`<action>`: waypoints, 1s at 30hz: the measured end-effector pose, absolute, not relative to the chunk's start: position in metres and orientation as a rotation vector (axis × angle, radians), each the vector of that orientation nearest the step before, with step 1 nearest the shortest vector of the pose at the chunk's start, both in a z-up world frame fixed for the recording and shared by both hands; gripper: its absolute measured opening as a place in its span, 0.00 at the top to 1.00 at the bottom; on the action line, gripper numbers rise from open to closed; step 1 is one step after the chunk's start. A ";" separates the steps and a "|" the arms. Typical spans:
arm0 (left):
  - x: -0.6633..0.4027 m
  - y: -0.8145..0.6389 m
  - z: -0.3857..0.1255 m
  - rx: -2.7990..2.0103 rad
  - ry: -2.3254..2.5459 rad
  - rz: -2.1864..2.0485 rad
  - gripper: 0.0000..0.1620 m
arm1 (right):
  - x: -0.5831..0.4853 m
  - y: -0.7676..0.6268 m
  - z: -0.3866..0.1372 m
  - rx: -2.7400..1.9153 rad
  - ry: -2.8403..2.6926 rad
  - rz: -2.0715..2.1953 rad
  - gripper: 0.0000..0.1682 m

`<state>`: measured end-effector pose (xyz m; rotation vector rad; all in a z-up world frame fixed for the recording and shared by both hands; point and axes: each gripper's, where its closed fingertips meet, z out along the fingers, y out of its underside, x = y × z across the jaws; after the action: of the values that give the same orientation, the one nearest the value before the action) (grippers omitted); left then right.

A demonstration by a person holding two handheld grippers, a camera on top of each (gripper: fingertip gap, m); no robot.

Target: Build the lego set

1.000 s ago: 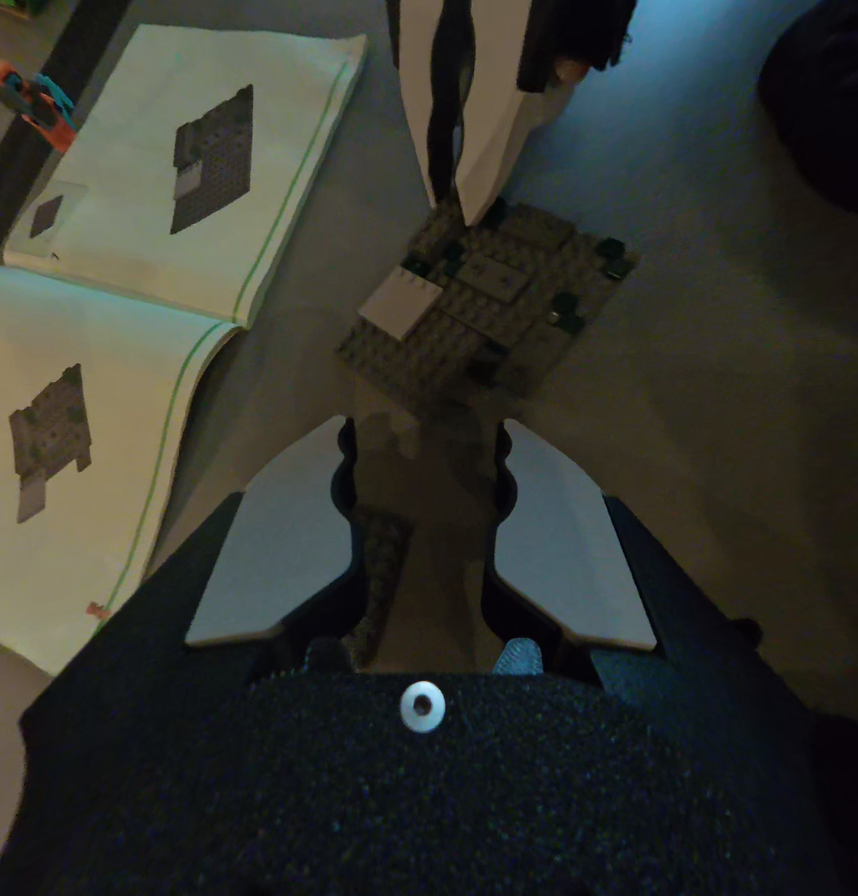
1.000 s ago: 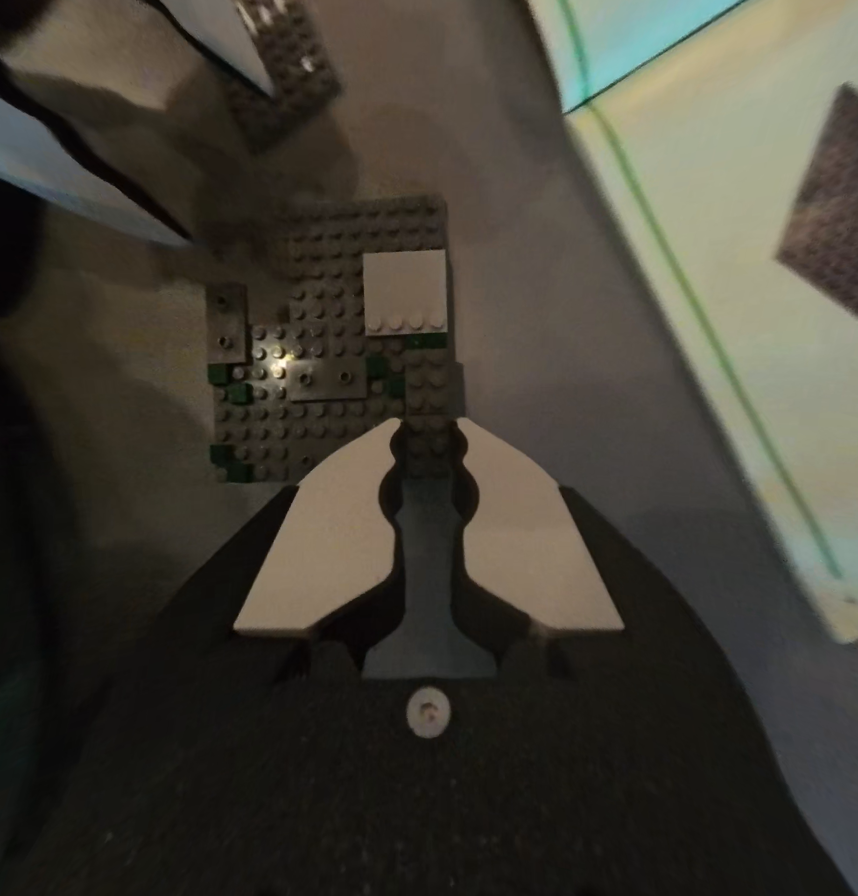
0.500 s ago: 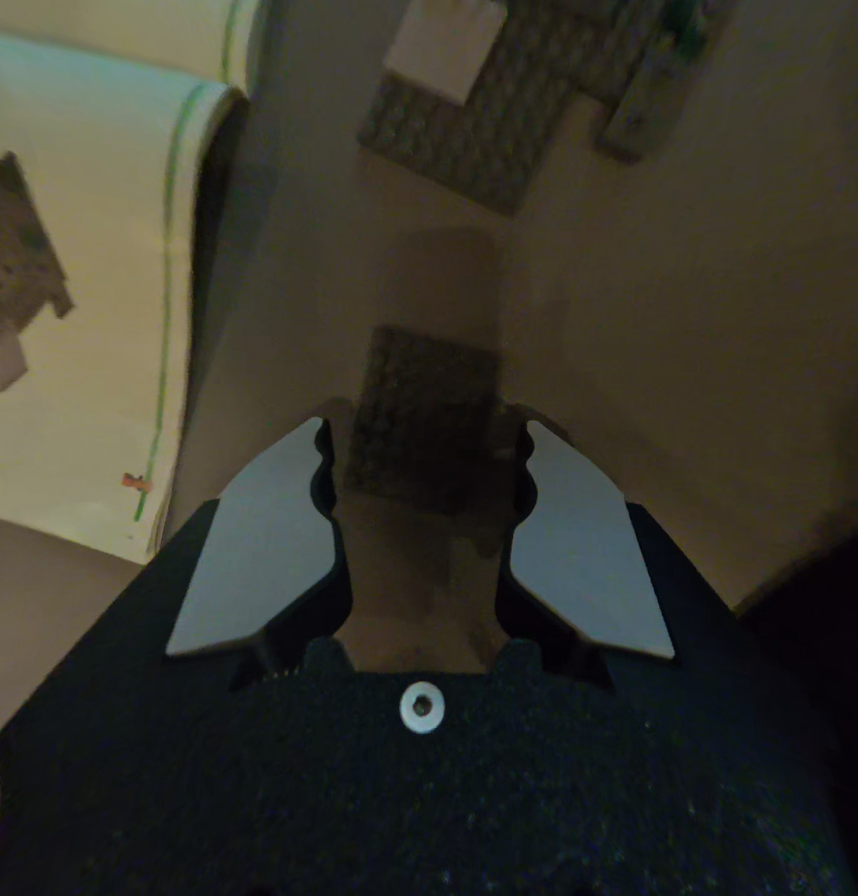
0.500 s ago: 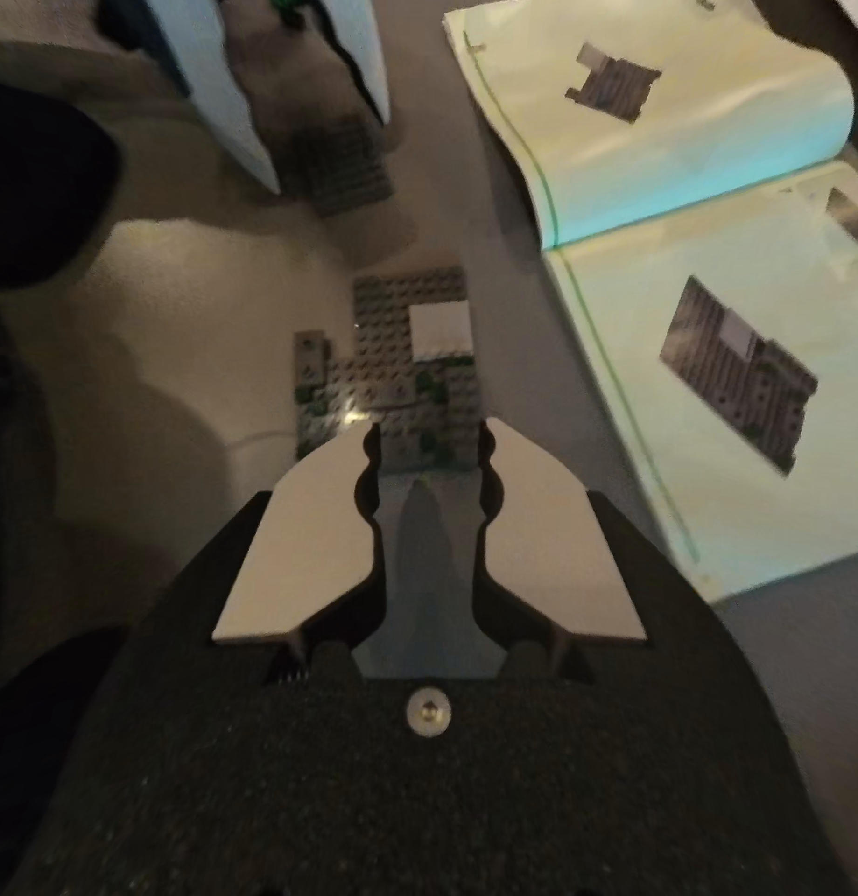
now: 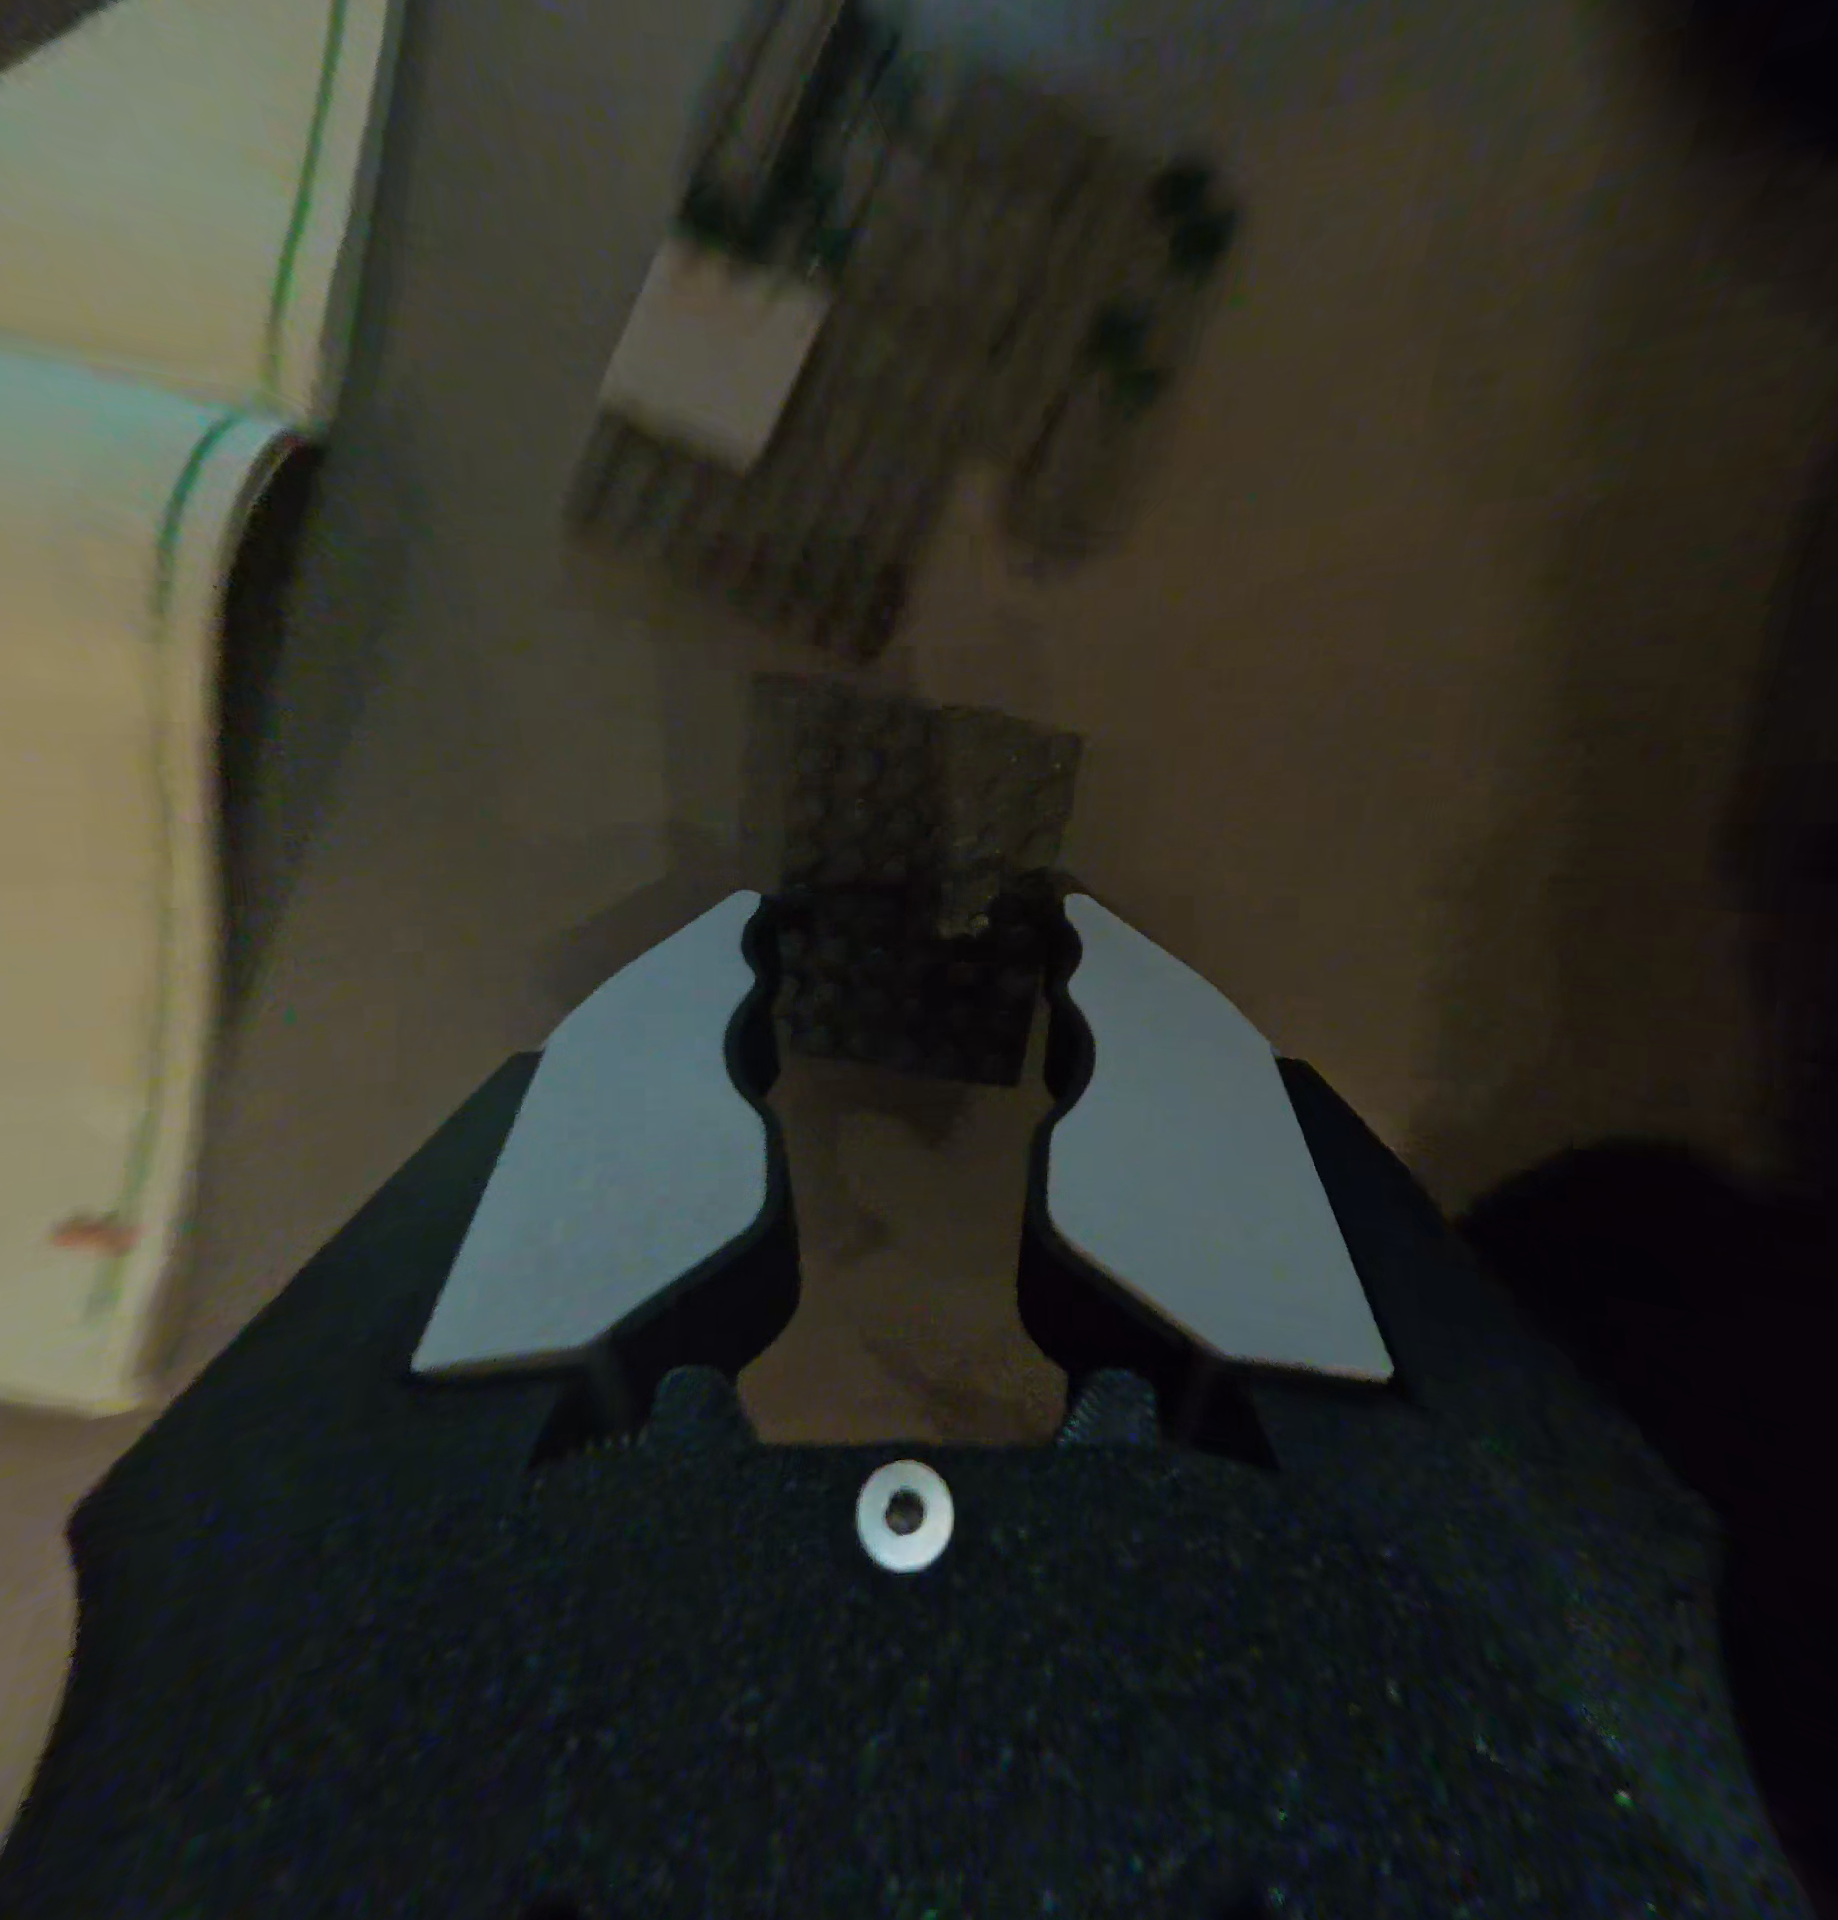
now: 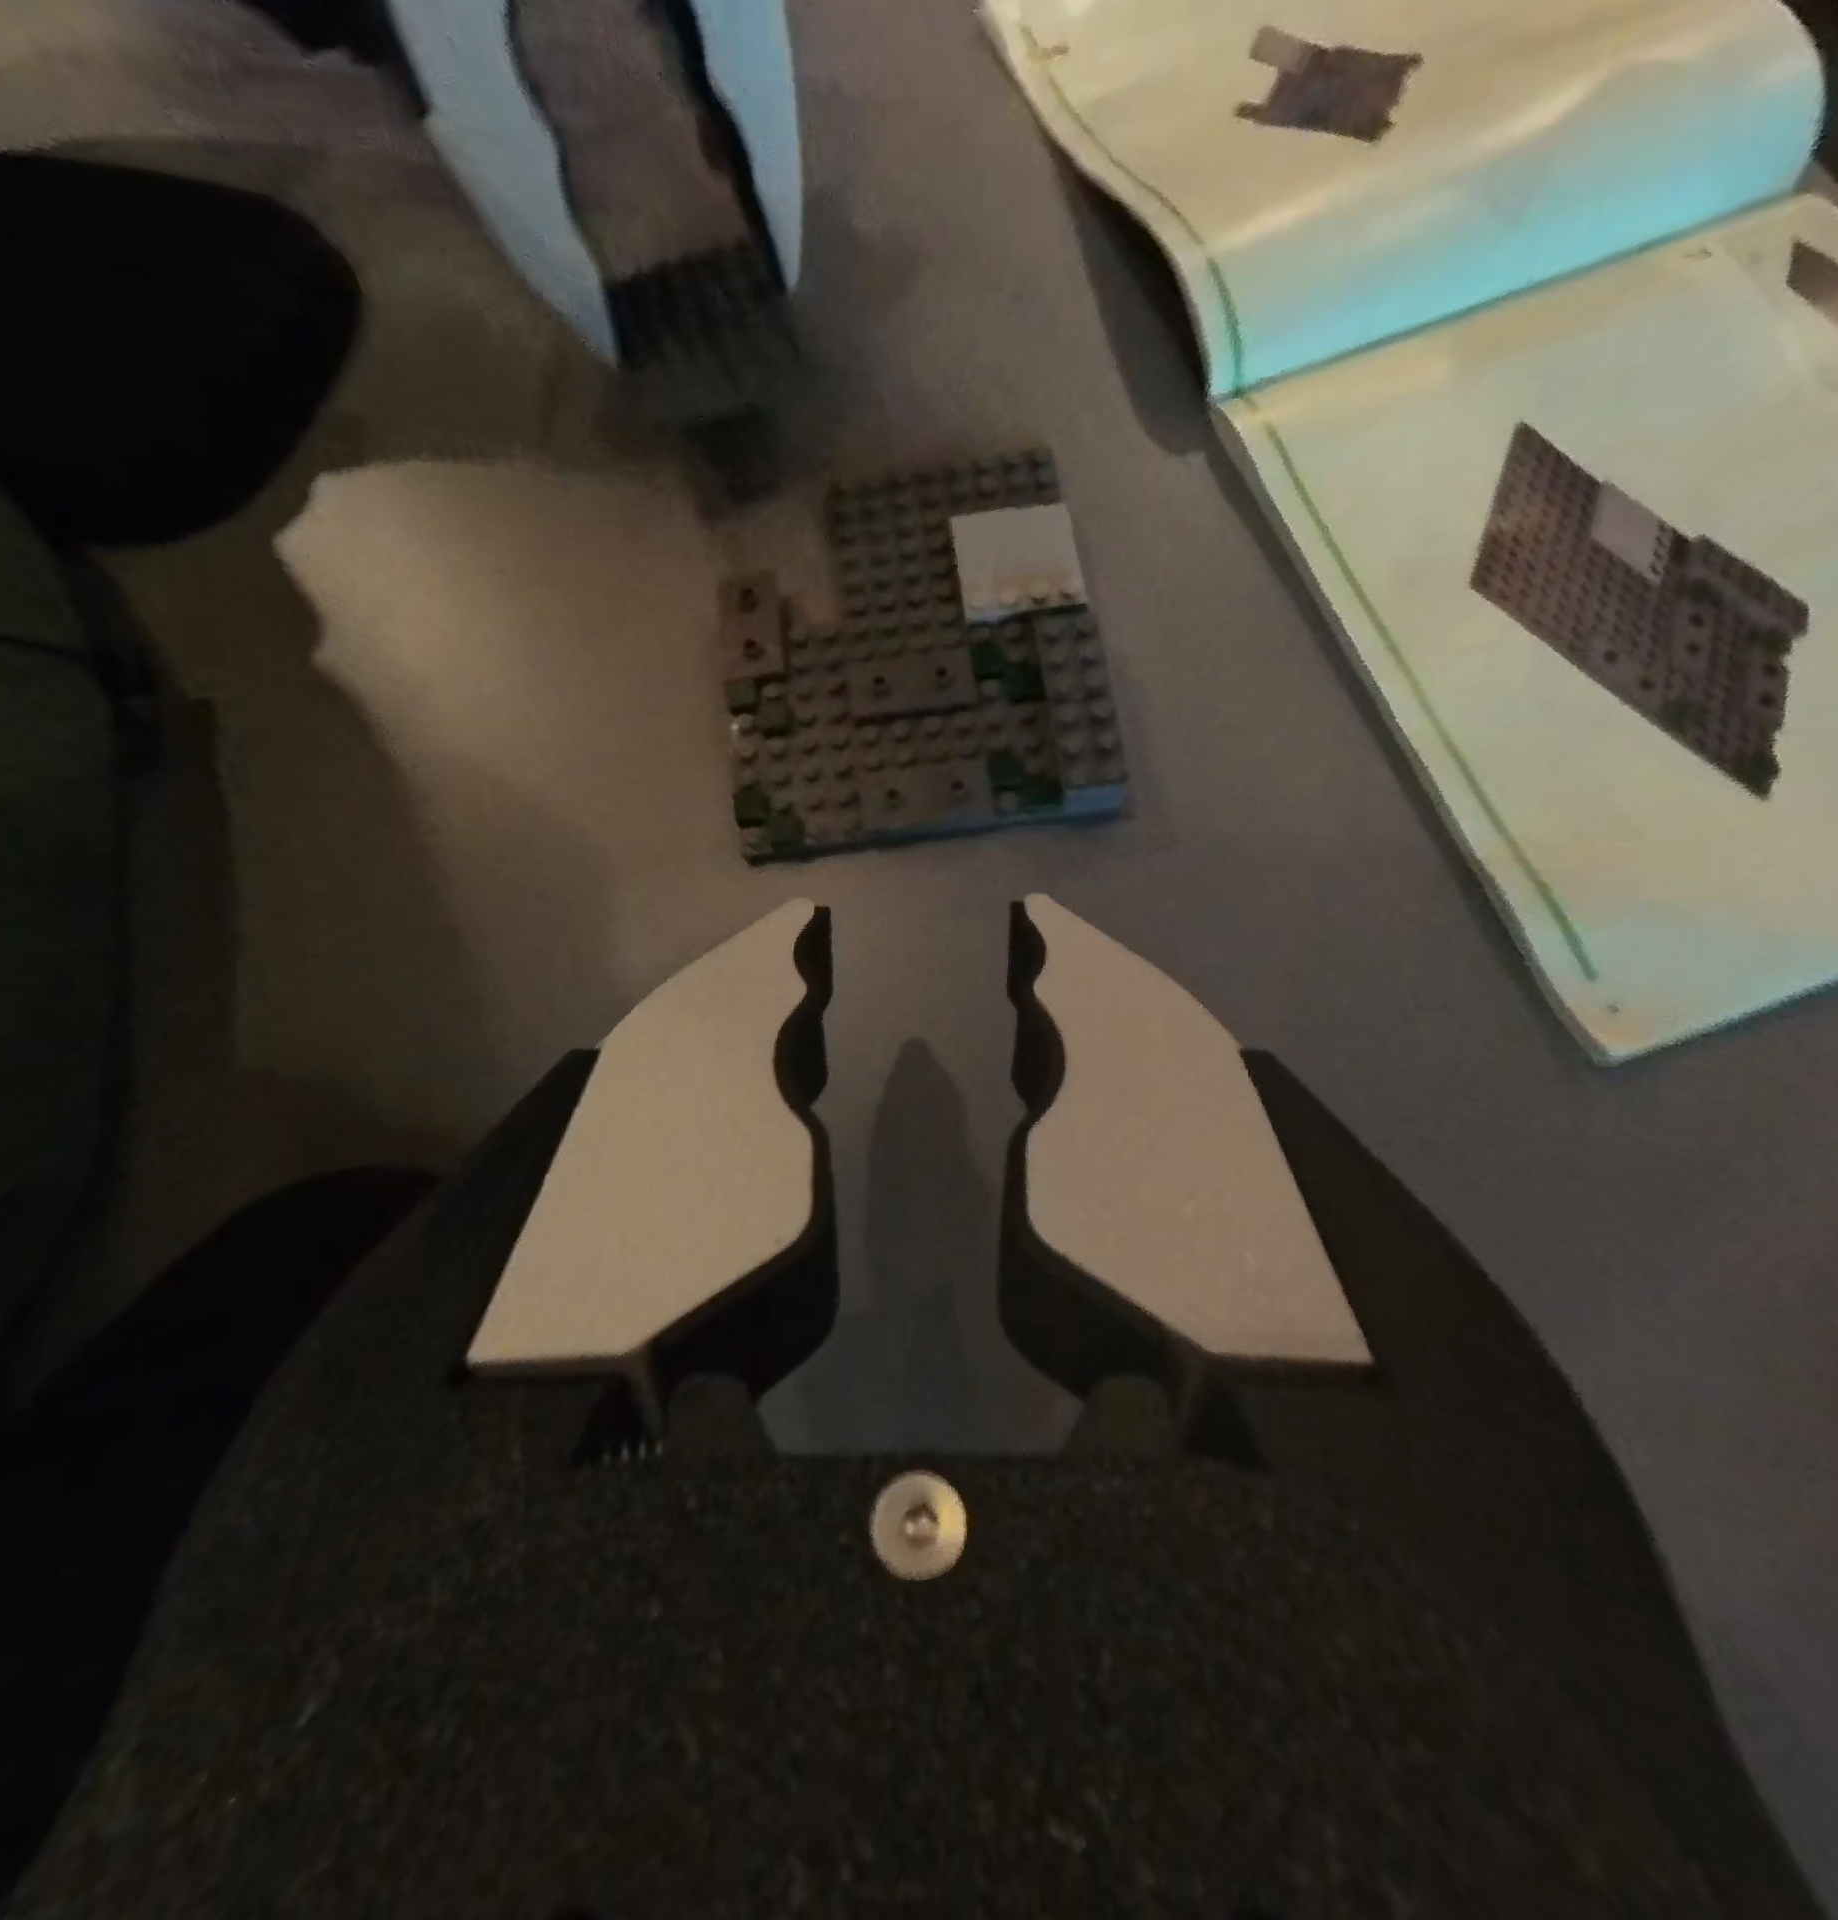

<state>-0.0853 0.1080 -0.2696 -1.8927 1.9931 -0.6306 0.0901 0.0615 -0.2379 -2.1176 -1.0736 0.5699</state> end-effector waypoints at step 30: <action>-0.068 0.105 -0.259 -1.704 1.691 -0.435 0.69 | 0.063 0.122 -0.275 -2.224 -1.308 0.742 0.90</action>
<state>-0.0683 0.1051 -0.2593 -1.7037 1.6915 -0.4348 0.0635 0.1221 -0.2746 -2.2241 -1.3081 0.7419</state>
